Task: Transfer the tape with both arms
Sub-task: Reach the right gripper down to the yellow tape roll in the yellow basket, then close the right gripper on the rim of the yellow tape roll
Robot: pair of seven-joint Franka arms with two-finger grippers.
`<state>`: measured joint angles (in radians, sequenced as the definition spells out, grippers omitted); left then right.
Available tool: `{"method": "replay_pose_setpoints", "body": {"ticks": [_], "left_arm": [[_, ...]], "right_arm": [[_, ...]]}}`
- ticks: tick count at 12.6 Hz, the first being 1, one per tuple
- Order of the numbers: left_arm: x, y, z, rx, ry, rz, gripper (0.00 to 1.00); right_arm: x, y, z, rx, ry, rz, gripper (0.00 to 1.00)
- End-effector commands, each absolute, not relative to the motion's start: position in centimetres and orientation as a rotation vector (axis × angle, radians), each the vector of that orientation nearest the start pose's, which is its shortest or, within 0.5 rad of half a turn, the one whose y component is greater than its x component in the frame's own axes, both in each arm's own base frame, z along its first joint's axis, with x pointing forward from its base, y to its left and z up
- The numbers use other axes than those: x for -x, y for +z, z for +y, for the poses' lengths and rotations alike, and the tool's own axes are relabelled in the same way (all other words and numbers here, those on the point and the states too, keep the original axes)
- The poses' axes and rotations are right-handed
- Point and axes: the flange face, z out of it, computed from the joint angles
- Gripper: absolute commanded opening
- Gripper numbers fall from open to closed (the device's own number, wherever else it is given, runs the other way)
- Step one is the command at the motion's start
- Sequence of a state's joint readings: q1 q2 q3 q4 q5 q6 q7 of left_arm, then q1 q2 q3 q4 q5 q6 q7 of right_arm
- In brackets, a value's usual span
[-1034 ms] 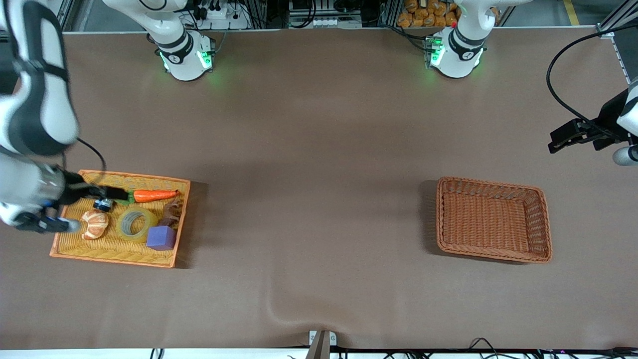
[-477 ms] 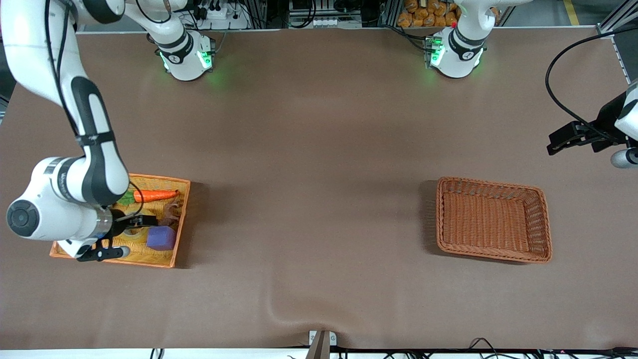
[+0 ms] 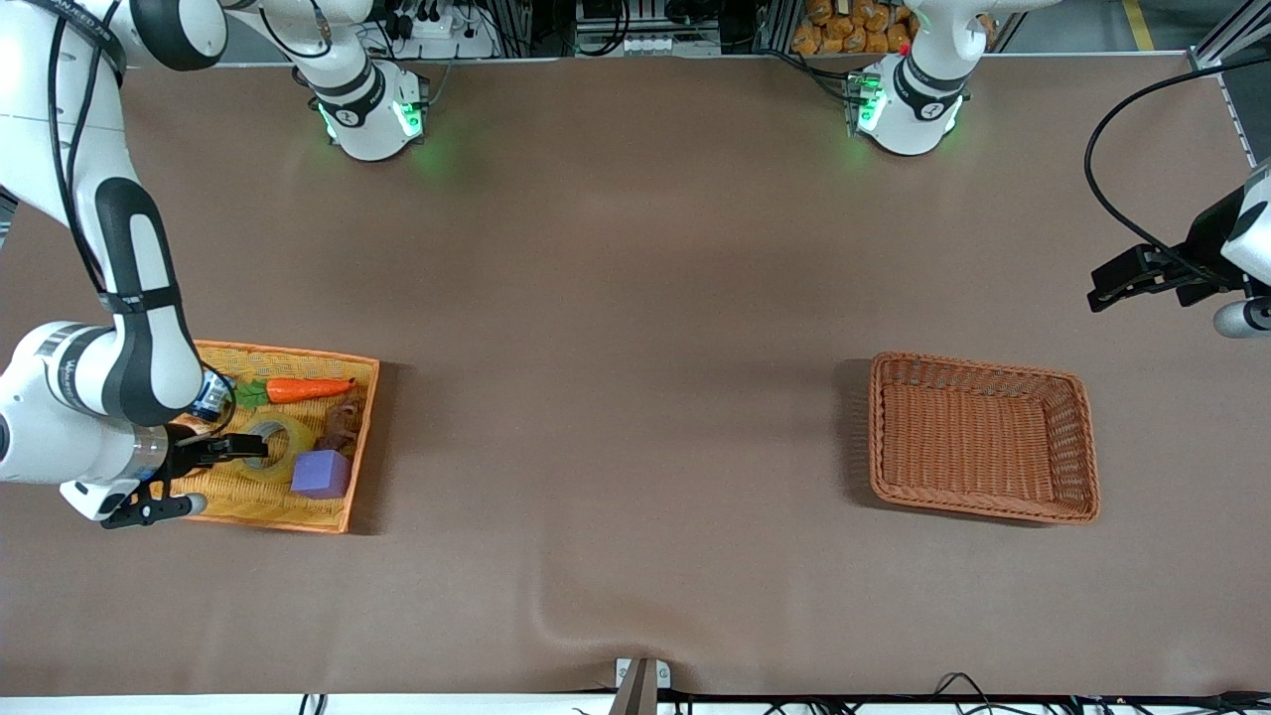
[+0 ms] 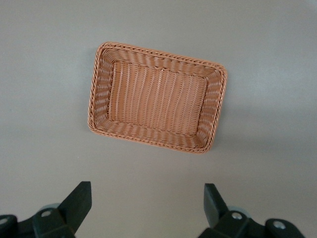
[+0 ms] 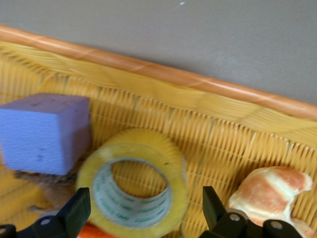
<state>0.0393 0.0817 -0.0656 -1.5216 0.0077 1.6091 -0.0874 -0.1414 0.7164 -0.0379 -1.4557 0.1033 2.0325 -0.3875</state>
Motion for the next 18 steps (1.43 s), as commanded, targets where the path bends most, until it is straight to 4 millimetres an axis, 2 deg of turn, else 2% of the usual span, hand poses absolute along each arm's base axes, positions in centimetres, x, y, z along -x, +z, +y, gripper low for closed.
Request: {"method": "replay_pose_setpoints", "body": {"ticks": [1, 3, 4, 5, 6, 9, 12, 14, 15, 18], "left_arm": [[-58.2, 60.1, -2.2, 3.153, -0.011, -0.078, 1.0], [-58.2, 60.1, -3.7, 3.152, -0.014, -0.054, 1.0], [-58.4, 59.8, -3.7, 3.152, -0.009, -0.056, 1.0], [-58.4, 59.9, -3.5, 3.154, -0.016, -0.059, 1.0], [-58.4, 60.3, -3.5, 3.159, -0.03, -0.062, 1.0], [-58.4, 60.2, -3.8, 3.161, -0.032, -0.053, 1.0], [-58.5, 60.1, -4.4, 3.182, -0.041, -0.045, 1.0], [-58.8, 59.8, -5.2, 3.183, -0.039, -0.024, 1.0], [-58.8, 59.6, -4.9, 3.183, -0.034, -0.031, 1.0], [-57.7, 60.3, -5.6, 3.177, 0.024, -0.007, 1.0]], "right_arm": [[-69.4, 21.8, -14.3, 3.02, 0.196, -0.238, 1.0], [-69.0, 20.6, -14.5, 3.012, 0.224, -0.226, 1.0], [-68.9, 20.2, -14.5, 3.007, 0.239, -0.211, 0.98], [-68.5, 19.8, -14.6, 2.998, 0.261, -0.201, 0.45], [-68.2, 19.6, -14.6, 2.986, 0.286, -0.192, 0.0], [-68.0, 19.5, -14.2, 2.978, 0.327, -0.106, 0.0], [-68.5, 20.7, -14.3, 2.985, 0.29, -0.105, 0.0], [-69.5, 22.4, -14.4, 2.995, 0.238, -0.129, 0.0], [-70.0, 23.5, -14.3, 3.0, 0.206, -0.166, 0.0], [-72.2, 27.9, -12.4, 3.006, 0.101, -0.293, 0.0]]}}
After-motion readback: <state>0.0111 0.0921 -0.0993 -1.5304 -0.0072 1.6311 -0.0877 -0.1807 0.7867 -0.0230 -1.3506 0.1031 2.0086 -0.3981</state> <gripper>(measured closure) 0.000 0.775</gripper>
